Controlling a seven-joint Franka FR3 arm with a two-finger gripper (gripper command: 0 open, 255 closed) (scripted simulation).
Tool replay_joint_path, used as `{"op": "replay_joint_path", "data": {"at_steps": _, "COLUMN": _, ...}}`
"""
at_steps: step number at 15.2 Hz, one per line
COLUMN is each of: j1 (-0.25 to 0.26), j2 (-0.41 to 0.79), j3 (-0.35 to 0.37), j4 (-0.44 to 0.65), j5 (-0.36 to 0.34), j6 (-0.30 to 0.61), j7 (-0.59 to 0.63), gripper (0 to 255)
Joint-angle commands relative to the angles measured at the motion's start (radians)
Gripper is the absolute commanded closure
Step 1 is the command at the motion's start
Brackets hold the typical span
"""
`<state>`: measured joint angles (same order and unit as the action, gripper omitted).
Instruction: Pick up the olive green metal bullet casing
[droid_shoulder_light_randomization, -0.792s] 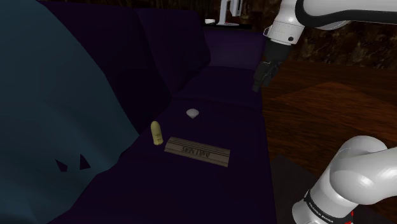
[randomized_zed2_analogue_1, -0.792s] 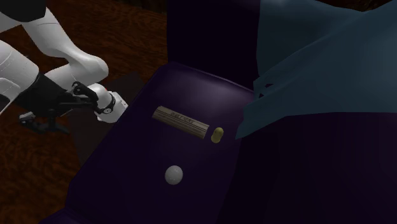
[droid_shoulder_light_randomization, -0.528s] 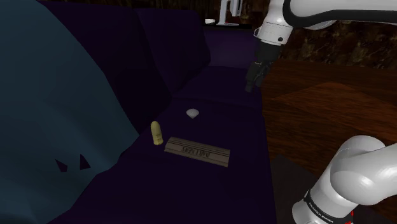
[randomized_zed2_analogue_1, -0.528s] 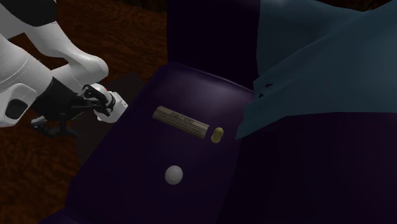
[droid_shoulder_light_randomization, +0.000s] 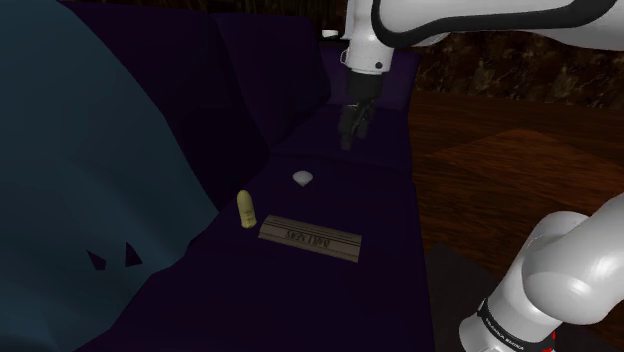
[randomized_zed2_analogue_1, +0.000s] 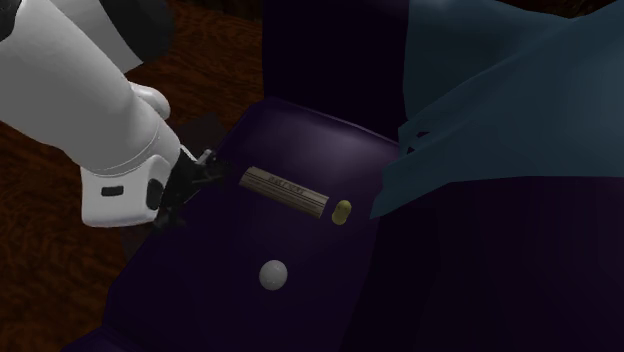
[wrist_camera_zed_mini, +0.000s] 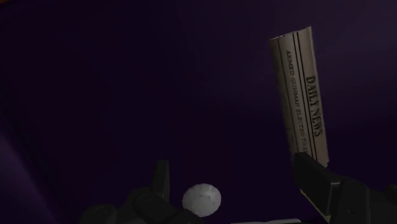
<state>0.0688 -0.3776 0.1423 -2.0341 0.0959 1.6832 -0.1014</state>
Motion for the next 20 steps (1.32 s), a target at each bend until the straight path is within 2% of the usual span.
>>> {"op": "replay_joint_path", "data": {"at_steps": 1, "j1": 0.015, "j2": 0.079, "j3": 0.027, "j4": 0.059, "j5": -0.011, "j6": 0.000, "j7": 0.001, "gripper": 0}}
{"op": "replay_joint_path", "data": {"at_steps": 12, "j1": 0.125, "j2": 0.520, "j3": 0.164, "j4": 0.470, "j5": -0.136, "j6": -0.096, "j7": 0.037, "gripper": 0}}
{"op": "replay_joint_path", "data": {"at_steps": 16, "j1": 0.193, "j2": 0.696, "j3": 0.197, "j4": 0.661, "j5": -0.201, "j6": -0.165, "j7": 0.046, "gripper": 0}}
{"op": "replay_joint_path", "data": {"at_steps": 20, "j1": 0.285, "j2": 0.890, "j3": 0.215, "j4": 0.898, "j5": -0.270, "j6": -0.263, "j7": 0.043, "gripper": 0}}
